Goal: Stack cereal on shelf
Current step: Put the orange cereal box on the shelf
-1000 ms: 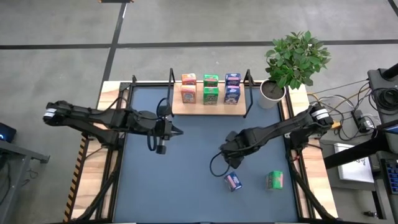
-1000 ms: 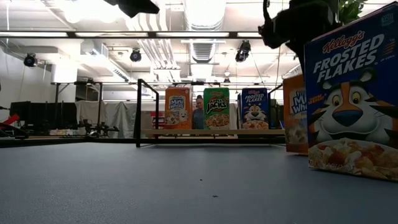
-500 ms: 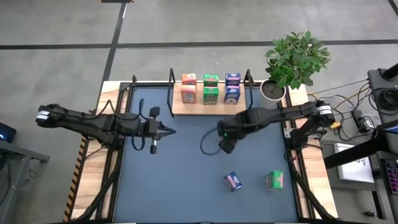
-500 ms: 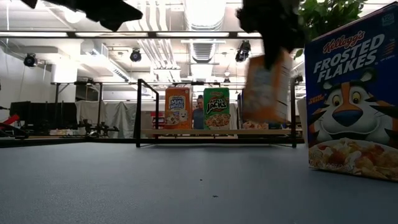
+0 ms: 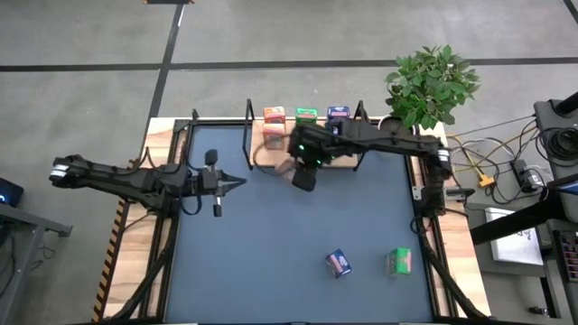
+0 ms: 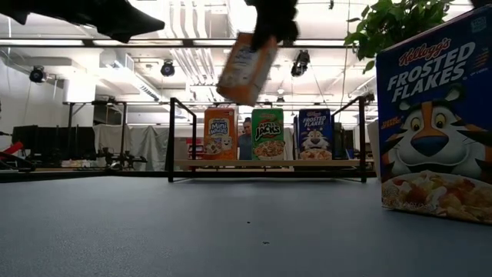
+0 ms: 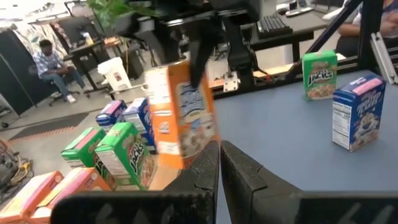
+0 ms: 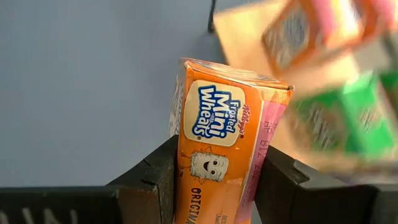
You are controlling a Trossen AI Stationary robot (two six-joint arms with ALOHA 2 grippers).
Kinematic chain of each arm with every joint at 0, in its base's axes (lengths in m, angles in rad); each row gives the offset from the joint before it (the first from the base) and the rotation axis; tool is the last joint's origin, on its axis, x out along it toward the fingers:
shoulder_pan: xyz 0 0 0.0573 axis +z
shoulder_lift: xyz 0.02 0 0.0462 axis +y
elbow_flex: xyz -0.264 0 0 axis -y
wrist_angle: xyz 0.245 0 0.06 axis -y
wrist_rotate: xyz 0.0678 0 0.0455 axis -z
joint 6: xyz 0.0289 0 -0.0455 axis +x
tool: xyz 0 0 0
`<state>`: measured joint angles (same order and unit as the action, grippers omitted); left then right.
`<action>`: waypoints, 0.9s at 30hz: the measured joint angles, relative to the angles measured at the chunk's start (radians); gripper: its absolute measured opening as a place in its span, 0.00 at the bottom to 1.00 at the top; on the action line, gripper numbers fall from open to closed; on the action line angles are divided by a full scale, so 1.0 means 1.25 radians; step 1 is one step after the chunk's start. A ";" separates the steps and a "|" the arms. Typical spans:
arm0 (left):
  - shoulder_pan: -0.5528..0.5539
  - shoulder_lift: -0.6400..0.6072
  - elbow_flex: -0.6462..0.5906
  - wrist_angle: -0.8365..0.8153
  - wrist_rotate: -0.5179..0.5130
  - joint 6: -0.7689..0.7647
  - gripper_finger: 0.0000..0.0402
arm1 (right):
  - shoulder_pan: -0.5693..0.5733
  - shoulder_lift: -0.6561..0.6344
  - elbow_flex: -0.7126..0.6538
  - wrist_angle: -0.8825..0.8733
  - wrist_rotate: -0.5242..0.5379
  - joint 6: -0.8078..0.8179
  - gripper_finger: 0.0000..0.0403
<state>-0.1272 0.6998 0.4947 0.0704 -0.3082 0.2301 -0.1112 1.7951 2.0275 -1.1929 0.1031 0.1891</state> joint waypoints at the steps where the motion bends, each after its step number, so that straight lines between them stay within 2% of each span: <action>1: 0.000 -0.009 -0.005 0.000 0.000 0.003 0.00 | -0.010 0.019 0.036 -0.005 -0.002 -0.041 0.37; 8: 0.000 -0.047 -0.013 -0.004 0.000 0.012 0.00 | -0.070 0.173 0.237 -0.074 -0.002 -0.320 0.37; 11: 0.000 -0.053 -0.013 -0.002 0.000 0.012 0.00 | -0.092 0.210 0.259 -0.074 -0.005 -0.396 0.37; 18: 0.000 -0.052 -0.015 -0.003 0.000 0.012 0.00 | -0.132 0.259 0.255 -0.065 -0.005 -0.444 0.37; 27: 0.000 -0.049 -0.015 -0.002 0.000 0.012 0.00 | -0.139 0.290 0.255 -0.064 -0.026 -0.475 0.37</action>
<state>-0.1272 0.6388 0.4763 0.0684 -0.3080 0.2455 -0.2844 2.1582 2.3462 -1.2730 0.0700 -0.4046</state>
